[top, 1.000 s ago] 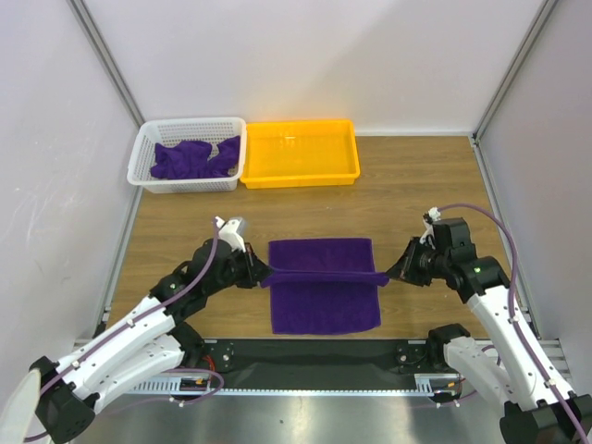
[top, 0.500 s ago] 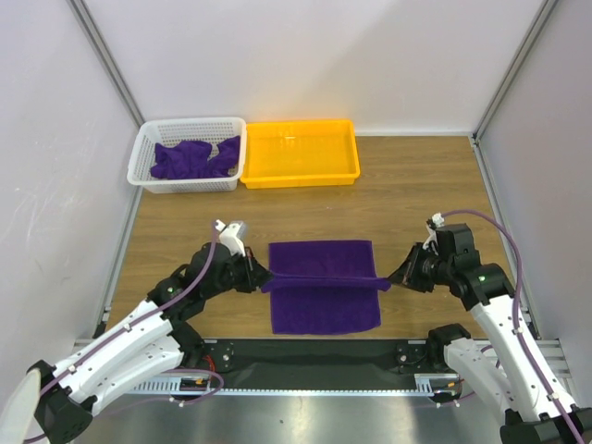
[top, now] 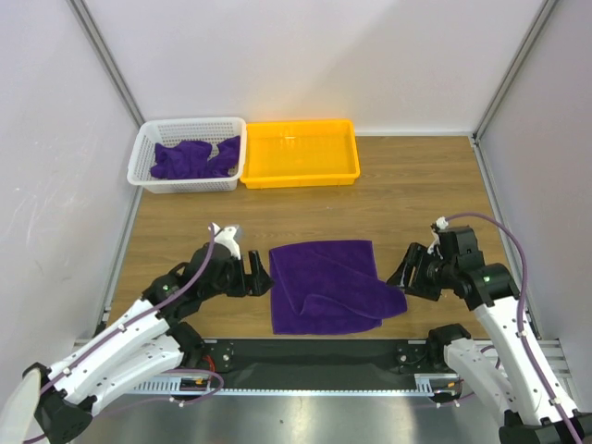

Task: Fold and stack the towels
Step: Fold the towel

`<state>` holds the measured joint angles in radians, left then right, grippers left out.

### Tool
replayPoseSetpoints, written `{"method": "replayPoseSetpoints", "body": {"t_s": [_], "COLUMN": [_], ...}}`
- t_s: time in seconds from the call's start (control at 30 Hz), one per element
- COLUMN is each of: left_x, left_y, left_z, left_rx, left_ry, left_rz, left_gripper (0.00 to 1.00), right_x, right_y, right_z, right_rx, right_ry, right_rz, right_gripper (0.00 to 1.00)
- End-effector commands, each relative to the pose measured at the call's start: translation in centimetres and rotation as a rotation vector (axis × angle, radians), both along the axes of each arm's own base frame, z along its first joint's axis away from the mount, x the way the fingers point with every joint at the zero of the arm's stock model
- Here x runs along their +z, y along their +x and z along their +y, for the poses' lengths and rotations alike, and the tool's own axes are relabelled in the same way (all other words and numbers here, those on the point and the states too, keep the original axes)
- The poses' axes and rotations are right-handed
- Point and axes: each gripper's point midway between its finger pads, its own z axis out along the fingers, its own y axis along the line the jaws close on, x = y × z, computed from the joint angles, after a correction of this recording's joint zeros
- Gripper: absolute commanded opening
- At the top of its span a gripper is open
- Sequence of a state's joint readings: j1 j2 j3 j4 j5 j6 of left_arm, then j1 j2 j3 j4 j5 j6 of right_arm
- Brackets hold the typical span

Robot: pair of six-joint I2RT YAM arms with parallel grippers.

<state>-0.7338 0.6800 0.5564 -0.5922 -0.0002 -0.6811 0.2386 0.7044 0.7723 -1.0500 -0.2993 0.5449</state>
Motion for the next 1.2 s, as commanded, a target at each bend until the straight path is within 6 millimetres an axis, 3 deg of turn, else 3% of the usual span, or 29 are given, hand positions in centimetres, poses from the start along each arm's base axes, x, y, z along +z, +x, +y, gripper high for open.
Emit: {"method": "replayPoseSetpoints", "body": {"t_s": [0.0,0.17,0.2,0.33,0.4,0.47,0.53,0.6,0.67,0.7,0.77,0.83,1.0,1.13,1.17], "left_x": [4.4,3.3,1.9,-0.8,-1.7,-1.8,-2.1,-0.8,-1.3,-0.6,-2.3,-3.0,-5.2,-5.6,-5.7], "left_y": [2.0,3.8,3.7,2.0,1.2,1.6,2.6,4.8,6.2,7.2,8.1,8.8,10.4,12.1,12.7], "left_z": [0.0,-0.9,-1.5,-3.4,-4.0,-4.5,-4.4,-4.6,-4.7,-5.1,-5.2,-5.9,-5.4,-5.3,-5.1], "left_rx": [0.056,0.178,0.181,0.229,0.246,0.293,0.329,0.364,0.376,0.385,0.397,0.384,0.414,0.402,0.407], "left_ry": [-0.024,-0.008,0.013,-0.026,-0.037,-0.07,-0.055,-0.043,0.021,0.024,0.08,0.082,0.135,0.129,0.124], "left_rz": [-0.108,0.004,0.072,0.239,0.268,0.254,0.228,0.155,0.135,0.114,0.142,0.158,0.191,0.184,0.181], "left_gripper": [0.88,0.9,0.87,0.81,0.79,0.79,0.78,0.75,0.73,0.72,0.71,0.69,0.64,0.52,0.5], "right_x": [2.2,2.4,2.4,1.3,0.5,0.2,-0.3,-1.4,-1.4,-1.7,-3.1,-4.4,-6.2,-7.6,-8.7], "right_y": [0.7,2.9,3.6,6.5,8.9,10.7,13.3,15.2,16.7,17.3,18.4,19.2,20.8,21.8,21.8], "right_z": [0.6,0.2,-0.1,-0.3,0.3,1.1,1.9,2.5,3.0,3.3,3.4,3.7,4.3,4.8,5.0], "right_rx": [0.036,0.004,-0.016,-0.128,-0.146,-0.137,-0.122,-0.099,-0.08,-0.065,-0.062,-0.056,-0.054,-0.042,-0.034], "right_ry": [0.025,-0.017,-0.037,-0.05,-0.032,-0.004,0.005,-0.008,-0.023,-0.035,-0.055,-0.064,-0.062,-0.057,-0.061], "right_rz": [-0.04,-0.065,-0.073,-0.062,-0.086,-0.11,-0.139,-0.13,-0.147,-0.154,-0.13,-0.11,-0.086,-0.058,-0.028], "right_gripper": [0.63,0.66,0.66,0.65,0.65,0.62,0.6,0.58,0.56,0.55,0.55,0.54,0.52,0.44,0.42]}}
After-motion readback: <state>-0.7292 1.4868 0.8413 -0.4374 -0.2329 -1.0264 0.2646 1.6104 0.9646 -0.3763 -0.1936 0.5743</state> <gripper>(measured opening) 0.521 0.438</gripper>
